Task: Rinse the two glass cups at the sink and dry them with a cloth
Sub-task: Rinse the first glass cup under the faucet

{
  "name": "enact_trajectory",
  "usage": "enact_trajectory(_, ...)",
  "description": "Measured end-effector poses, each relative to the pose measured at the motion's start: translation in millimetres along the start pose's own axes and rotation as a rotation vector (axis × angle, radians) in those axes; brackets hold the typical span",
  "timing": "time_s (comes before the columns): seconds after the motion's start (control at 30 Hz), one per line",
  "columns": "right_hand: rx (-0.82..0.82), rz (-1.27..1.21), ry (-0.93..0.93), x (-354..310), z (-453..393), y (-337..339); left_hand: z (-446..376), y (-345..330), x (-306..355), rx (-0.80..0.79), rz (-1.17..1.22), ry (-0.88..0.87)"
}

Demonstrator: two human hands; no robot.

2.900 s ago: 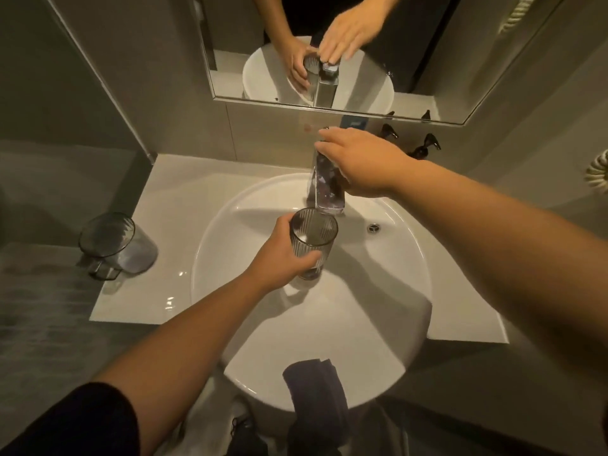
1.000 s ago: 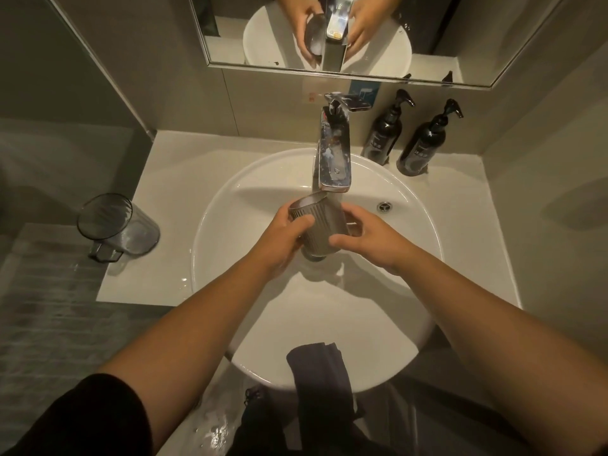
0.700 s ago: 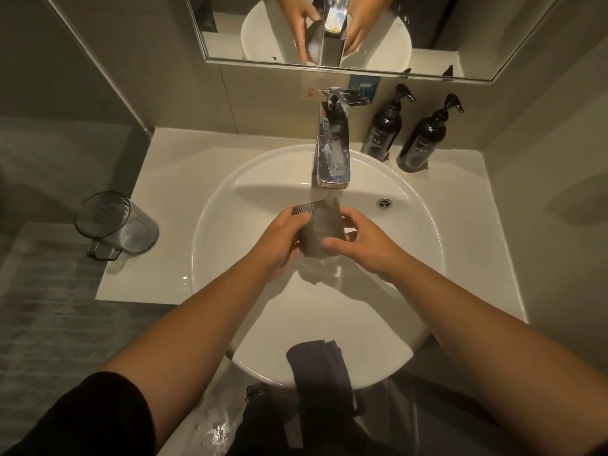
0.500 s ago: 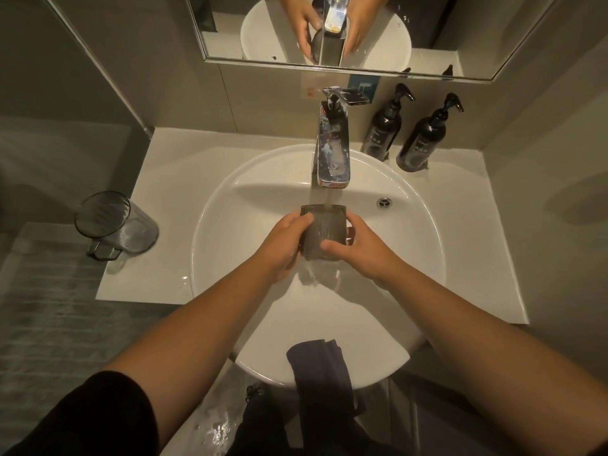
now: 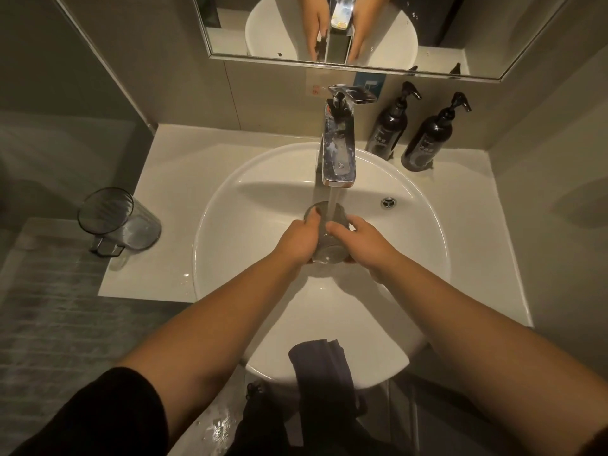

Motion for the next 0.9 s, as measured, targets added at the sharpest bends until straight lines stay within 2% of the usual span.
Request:
enact_trajectory(0.33, 0.029, 0.307, 0.168, -17.9, -3.9, -0.4, 1.5, -11.9, -6.6, -0.111, 0.262, 0.244)
enact_trajectory(0.47, 0.031, 0.288, 0.171, -22.0, -6.5, 8.3, 1.5, -16.4, -8.6, -0.196, 0.313, 0.325)
enact_trajectory(0.57, 0.006, 0.181, 0.175, -28.7, -5.6, 11.6, -0.7, -15.6, -5.8, -0.199, 0.478, 0.363)
enact_trajectory(0.7, -0.052, 0.409, 0.367, -37.8, -4.6, 4.3, -2.0, -18.4, 1.3, -0.206, 0.618, 0.374)
enact_trajectory(0.9, -0.048, 0.324, 0.371, -39.7, -4.9, 14.4, -4.1, -22.8, -0.2, -0.205, 0.651, 0.384)
Point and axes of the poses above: each hand's wrist, its own z-axis away from the middle knuckle, its own y-axis out of the back of the hand, x = y × z, the point moved 7 cm from there along -z, towards the middle knuckle, and after that the axes turned 3 degrees about x, right-handed, at the moved point
